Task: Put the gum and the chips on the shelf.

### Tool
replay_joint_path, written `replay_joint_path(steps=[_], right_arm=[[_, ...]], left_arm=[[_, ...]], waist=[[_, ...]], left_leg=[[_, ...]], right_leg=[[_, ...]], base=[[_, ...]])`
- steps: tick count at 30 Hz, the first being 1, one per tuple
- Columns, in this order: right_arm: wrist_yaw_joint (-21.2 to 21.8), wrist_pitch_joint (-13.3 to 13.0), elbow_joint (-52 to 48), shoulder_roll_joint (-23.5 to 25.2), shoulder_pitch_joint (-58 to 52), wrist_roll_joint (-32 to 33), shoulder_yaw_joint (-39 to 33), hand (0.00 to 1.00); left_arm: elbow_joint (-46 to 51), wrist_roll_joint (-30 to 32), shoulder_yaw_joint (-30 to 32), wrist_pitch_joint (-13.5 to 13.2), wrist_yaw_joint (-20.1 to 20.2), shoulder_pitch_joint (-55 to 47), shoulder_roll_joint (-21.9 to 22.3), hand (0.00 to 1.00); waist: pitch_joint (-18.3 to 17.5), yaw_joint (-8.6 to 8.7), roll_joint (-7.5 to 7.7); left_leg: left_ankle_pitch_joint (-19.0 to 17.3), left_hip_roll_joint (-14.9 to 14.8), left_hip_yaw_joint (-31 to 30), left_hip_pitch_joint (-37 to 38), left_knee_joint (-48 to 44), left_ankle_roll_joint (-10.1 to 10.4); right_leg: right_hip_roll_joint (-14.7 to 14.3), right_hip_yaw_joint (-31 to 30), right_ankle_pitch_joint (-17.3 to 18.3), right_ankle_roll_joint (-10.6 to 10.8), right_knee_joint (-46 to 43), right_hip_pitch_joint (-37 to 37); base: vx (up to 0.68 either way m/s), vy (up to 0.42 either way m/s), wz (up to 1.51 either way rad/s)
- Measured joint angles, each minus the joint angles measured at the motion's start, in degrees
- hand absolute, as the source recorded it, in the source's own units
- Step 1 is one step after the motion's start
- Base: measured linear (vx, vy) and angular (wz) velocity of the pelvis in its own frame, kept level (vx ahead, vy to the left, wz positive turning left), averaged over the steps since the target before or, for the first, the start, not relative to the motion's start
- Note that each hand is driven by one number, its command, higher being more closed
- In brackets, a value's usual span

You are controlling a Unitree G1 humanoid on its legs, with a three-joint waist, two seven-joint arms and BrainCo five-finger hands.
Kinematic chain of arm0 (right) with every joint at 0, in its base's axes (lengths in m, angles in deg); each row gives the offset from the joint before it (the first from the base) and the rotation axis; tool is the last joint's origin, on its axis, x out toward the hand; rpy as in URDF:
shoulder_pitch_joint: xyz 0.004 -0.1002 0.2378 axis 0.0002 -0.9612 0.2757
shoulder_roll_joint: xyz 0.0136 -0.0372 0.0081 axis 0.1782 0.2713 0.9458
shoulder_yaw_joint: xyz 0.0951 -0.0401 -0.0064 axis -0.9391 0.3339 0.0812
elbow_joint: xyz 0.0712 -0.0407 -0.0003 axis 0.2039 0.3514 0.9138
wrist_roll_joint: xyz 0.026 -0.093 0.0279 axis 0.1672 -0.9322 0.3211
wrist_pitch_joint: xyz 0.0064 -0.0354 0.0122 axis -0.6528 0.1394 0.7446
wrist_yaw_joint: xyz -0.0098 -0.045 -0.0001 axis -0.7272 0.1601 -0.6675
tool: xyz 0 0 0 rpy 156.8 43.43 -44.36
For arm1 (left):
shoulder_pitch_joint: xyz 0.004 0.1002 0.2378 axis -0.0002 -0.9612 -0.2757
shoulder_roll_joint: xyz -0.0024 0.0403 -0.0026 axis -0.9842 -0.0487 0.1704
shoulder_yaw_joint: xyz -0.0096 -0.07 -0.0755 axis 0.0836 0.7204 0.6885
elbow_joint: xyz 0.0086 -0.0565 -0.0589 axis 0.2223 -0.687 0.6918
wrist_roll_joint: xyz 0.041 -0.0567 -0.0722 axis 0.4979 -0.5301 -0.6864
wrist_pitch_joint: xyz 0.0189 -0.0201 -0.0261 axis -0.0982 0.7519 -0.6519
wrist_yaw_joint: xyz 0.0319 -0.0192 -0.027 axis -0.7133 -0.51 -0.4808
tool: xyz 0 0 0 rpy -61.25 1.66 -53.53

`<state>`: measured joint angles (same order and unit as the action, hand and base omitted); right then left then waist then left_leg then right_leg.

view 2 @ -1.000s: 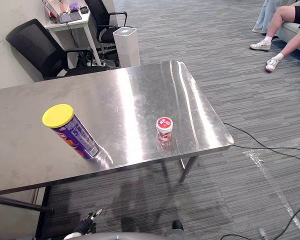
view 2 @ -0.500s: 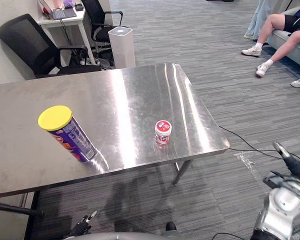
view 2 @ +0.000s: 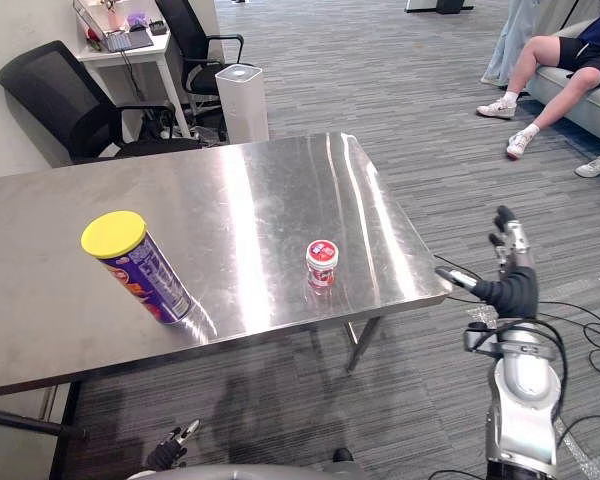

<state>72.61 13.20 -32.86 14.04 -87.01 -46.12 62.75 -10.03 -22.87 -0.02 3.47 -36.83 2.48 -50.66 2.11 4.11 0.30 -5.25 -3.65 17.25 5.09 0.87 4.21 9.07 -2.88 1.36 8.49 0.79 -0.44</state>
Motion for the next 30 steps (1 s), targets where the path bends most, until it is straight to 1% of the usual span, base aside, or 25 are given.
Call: replay_joint_path(steps=[3, 6, 8, 14, 17, 21, 27, 30], right_arm=[[1.8, 0.0, -2.02, 0.01, -1.3, 2.03, 4.01, 0.0], [3.26, 0.0, -2.19, 0.03, -1.89, 2.97, 5.56, 0.0], [3.71, 0.0, -2.18, 0.09, -1.92, 4.15, 7.67, 0.0], [3.89, 0.13, -1.12, 0.36, -1.96, 4.22, 13.16, 0.0], [3.82, 0.14, 0.35, 0.7, -1.92, 4.13, 14.18, 0.0], [3.21, 0.29, 2.87, 2.59, -1.9, 3.93, 14.2, 0.0], [3.06, 0.38, 3.69, 2.7, -1.12, 3.85, 16.05, 0.0], [3.0, 0.62, 6.08, 3.94, 0.03, 3.82, 16.1, 0.0]], left_arm=[[0.38, 0.0, -0.49, -0.01, -0.01, -0.04, 0.02, 0.0], [0.78, 0.0, -1.77, -0.05, -0.02, -0.03, -0.11, 0.0], [0.78, 0.0, -1.82, -0.04, -0.01, -0.02, -0.11, 0.0], [0.76, 0.0, -2.01, -0.04, -0.07, 0.17, -0.2, 0.0], [0.73, 0.03, -3.28, -0.03, -0.08, 0.37, -0.55, 0.0], [0.76, 1.35, -4.12, 0.0, -0.12, 0.79, -0.96, 0.0], [1.18, 2.24, -4.21, 0.01, -0.34, 1.09, -1.02, 0.0], [1.18, 2.25, -4.16, 0.01, -0.36, 1.26, -1.23, 0.0]], waist=[[-0.01, -0.53, -0.02], [-0.01, -1.1, -0.02], [-0.01, -1.1, -0.01], [0.32, -1.33, 0.53], [0.35, -1.42, 0.74], [0.42, -1.41, 0.97], [0.39, -2.32, 0.98], [0.41, -2.68, 1.23]], left_leg=[[0.05, -0.03, -0.25, 0.06, -0.03, -0.06], [0.05, -0.06, -0.48, 0.19, -0.03, -0.06], [0.05, -0.07, -0.6, 0.19, -0.03, -0.06], [0.08, -0.06, -0.97, 0.9, 0.04, -0.08], [0.16, 0.02, -1.33, 1.08, 0.17, -0.14], [0.96, 0.09, -2.68, 1.09, 1.14, -0.18], [2.3, 0.16, -3.82, 1.19, 3.06, -0.13], [2.35, 0.19, -3.98, 1.2, 3.04, -0.16]], right_leg=[[-0.01, 0.27, 0.0, 0.0, 0.04, 0.22], [-0.03, 0.54, -0.01, 0.0, 0.16, 0.61], [-0.02, 0.69, -0.01, 0.01, 0.21, 0.72], [0.04, 1.24, -0.01, 0.01, 0.55, 1.85], [0.1, 1.55, -0.01, 0.01, 0.73, 2.21], [0.11, 2.87, -0.01, 0.0, 1.04, 2.71], [-0.02, 4.05, -0.01, -0.01, 1.16, 2.85], [0.0, 4.22, -0.01, -0.01, 1.16, 2.99]], base=[[-0.01, -0.016, 0.03], [0.0, -0.012, 0.03], [0.0, -0.01, 0.03], [-0.01, -0.012, 0.03], [-0.01, -0.011, 0.04], [-0.01, -0.027, 0.17], [-0.01, -0.024, 0.1], [-0.01, -0.011, 0.02]])
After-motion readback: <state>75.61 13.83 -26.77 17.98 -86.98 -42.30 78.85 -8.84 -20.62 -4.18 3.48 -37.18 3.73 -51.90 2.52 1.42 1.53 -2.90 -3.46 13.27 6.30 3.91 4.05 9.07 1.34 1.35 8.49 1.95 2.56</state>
